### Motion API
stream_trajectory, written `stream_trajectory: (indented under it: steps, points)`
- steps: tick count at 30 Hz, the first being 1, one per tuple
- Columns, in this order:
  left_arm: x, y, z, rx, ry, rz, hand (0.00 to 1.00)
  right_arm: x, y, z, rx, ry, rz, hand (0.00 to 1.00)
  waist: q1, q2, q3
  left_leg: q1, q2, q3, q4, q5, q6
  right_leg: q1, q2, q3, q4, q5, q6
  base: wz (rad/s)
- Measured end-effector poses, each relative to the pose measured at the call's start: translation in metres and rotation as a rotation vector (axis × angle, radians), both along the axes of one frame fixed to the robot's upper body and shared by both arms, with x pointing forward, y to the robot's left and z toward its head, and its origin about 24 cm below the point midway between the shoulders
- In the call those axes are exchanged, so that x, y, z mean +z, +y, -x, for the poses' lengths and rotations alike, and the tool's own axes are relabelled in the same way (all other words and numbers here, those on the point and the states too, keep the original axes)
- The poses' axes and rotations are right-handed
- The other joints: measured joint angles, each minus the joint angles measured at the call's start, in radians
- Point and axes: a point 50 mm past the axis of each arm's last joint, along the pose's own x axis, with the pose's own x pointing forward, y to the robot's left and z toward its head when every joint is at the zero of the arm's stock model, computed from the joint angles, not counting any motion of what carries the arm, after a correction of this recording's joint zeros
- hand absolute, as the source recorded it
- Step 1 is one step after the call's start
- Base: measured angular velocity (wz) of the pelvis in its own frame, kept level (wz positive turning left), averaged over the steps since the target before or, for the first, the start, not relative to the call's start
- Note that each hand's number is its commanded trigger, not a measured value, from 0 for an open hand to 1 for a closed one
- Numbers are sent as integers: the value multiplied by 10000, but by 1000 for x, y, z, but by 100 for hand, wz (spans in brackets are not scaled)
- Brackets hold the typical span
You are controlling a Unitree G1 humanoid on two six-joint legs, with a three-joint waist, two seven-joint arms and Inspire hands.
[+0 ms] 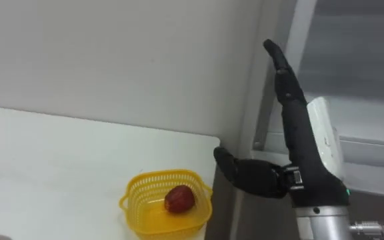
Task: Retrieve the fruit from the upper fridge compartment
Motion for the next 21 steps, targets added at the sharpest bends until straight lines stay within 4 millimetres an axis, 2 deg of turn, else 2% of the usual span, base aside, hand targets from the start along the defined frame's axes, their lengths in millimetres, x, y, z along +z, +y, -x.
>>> stream_trajectory:
  steps: [4, 7, 12, 16, 21]
  points:
    - [-1, -2, 1, -1, -27, -108, 0, 4, -10, 7, -518, -435, -218, 0, -226, 82, 15, 174, 82, 340, -77, -1, -3, -84, 75, 303, 132, 4, -8, -23]
    - [-1, -3, 2, -23, -107, -91, 0, 10, -17, 10, -890, -994, -579, 0, -525, 91, 23, 171, 81, 354, -82, -2, -3, -99, 76, 333, 127, 4, -8, -3]
    - [-1, -4, 0, -37, -303, -120, 0, 22, -33, 20, -1490, -1947, -1060, 0, -703, 69, 15, 196, 91, 451, -88, -16, 0, -123, 79, 395, 137, 9, -16, -5]
    - [-2, -7, 0, -36, -289, -46, 0, 24, -41, 23, -2015, -2295, -1293, 0, -874, -18, 8, 227, 97, 499, -111, -23, -1, -127, 84, 416, 145, 12, -21, -2]
    - [-2, -7, 1, -4, -290, -34, 0, 25, -49, 26, -2677, -2605, -1370, 0, -869, -145, 15, 230, 125, 557, -147, -27, -9, -142, 107, 405, 136, 17, -29, -3]
